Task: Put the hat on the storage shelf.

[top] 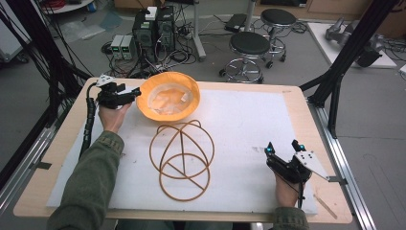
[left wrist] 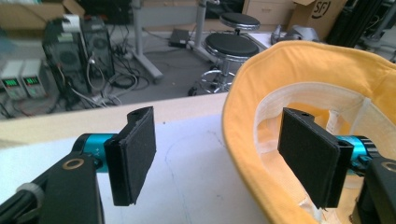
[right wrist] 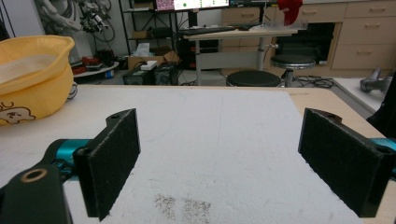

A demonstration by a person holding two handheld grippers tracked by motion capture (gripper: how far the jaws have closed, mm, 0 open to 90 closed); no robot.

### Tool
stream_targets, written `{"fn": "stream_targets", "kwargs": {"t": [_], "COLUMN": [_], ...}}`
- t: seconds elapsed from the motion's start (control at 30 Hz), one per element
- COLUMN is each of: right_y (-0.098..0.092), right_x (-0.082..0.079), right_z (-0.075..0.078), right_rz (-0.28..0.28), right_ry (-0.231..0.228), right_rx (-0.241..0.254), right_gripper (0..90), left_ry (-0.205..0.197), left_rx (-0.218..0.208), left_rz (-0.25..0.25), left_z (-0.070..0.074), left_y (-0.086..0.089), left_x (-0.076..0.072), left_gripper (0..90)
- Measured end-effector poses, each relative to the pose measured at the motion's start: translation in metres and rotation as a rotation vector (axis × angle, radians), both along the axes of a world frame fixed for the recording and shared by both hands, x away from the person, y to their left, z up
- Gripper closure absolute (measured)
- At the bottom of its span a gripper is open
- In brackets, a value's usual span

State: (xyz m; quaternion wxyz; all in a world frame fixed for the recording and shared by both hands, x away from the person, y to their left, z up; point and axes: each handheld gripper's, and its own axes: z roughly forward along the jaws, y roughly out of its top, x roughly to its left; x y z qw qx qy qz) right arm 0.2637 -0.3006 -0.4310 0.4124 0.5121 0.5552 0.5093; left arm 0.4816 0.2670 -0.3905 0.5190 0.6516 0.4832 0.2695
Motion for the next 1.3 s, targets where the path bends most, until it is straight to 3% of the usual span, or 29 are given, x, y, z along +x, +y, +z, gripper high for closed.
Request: {"fn": "stream_targets", "kwargs": {"t": [0.07,0.17,0.2,0.23,0.4,0.43,0.6,0.9,1.0,1.1,1.13,1.2,1.3], "right_y": [0.000,0.000,0.000,0.000,0.000,0.000,0.000,0.001,0.001,0.001,0.001,0.001,0.001], "right_x": [0.001,0.001,0.001,0.001,0.001,0.001,0.001,0.002,0.002,0.002,0.002,0.003,0.002], "right_z": [0.000,-0.001,-0.001,-0.001,0.000,0.000,-0.001,-0.001,-0.001,-0.001,-0.001,-0.002,-0.002], "right_rz": [0.000,0.002,0.001,0.002,0.002,0.003,0.012,0.014,0.012,0.010,0.010,0.010,0.009], "right_ry": [-0.001,0.001,0.004,0.005,0.000,-0.001,0.004,0.011,0.013,0.014,0.017,0.018,0.018], "right_rx": [-0.003,-0.007,-0.006,-0.006,-0.007,-0.006,-0.010,-0.011,-0.012,-0.016,-0.017,-0.016,-0.016], "right_gripper": [11.6,11.6,11.6,11.6,11.6,11.6,11.6,11.6,11.6,11.6,11.6,11.6,11.6], "left_ry": [0.022,0.043,0.070,0.093,0.086,0.108,0.153,0.179,0.188,0.203,0.229,0.236,0.240], "left_rx": [-0.060,-0.080,-0.072,-0.038,-0.059,-0.039,-0.049,-0.035,-0.038,-0.070,-0.121,-0.174,-0.158], "left_rz": [-0.008,-0.020,-0.037,-0.066,-0.061,-0.049,-0.028,-0.066,-0.082,-0.116,-0.118,-0.136,-0.125], "left_z": [-0.005,-0.006,-0.005,0.000,0.007,0.005,-0.004,-0.011,-0.013,-0.014,-0.016,-0.016,-0.015], "left_y": [0.002,0.001,-0.002,-0.010,-0.018,-0.018,-0.013,-0.018,-0.020,-0.020,-0.019,-0.016,-0.017], "left_x": [0.004,0.007,0.011,0.017,0.024,0.029,0.035,0.037,0.037,0.038,0.039,0.039,0.039], "left_gripper": [28.5,28.2,26.8,26.5,28.8,28.6,29.0,36.4,45.2,68.3,72.5,81.9,85.3]}}
